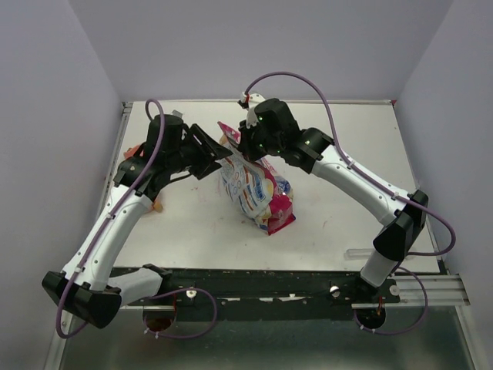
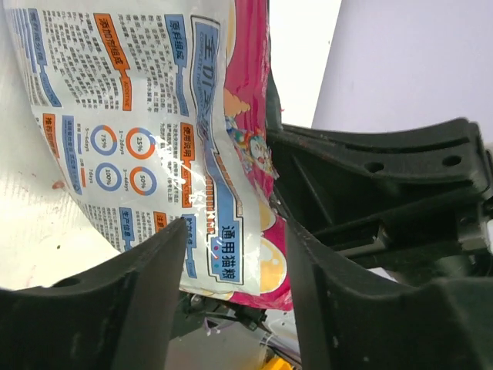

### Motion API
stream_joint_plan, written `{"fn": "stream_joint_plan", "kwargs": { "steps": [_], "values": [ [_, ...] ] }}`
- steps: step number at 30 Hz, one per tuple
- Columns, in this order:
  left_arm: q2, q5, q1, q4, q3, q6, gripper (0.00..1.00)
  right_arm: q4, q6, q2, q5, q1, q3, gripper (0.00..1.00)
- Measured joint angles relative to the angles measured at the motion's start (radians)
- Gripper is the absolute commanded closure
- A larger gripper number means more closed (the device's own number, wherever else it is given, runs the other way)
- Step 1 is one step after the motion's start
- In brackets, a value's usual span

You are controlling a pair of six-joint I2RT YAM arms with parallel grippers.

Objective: Serve the pet food

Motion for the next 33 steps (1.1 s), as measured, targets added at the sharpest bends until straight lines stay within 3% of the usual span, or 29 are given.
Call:
{"fn": "stream_joint_plan", "kwargs": {
  "steps": [3,5,14,21,27,33],
  "values": [
    [0.012,0.000,0.016,-0.004,0.014,-0.011,0.26,0.001,0.002,0.000,-0.009,0.000,-0.003,0.99],
    [0.055,0.001,0.018,-0.010,0.048,-0.015,0.26,0.002,0.003,0.000,-0.011,0.000,-0.003,0.99],
    [0.182,-0.006,0.018,-0.047,0.132,-0.037,0.48,0.001,0.007,0.000,-0.013,0.000,-0.003,0.99],
    [0.192,-0.006,0.018,-0.056,0.132,-0.049,0.49,-0.006,0.008,0.000,-0.014,0.000,0.005,0.99],
    [0.230,-0.005,0.015,-0.055,0.136,-0.049,0.39,-0.021,0.008,0.000,-0.011,-0.006,0.008,0.99],
    [0.254,-0.009,0.006,-0.074,0.166,-0.047,0.50,-0.035,0.008,0.000,-0.010,-0.013,0.016,0.99]
  ]
}}
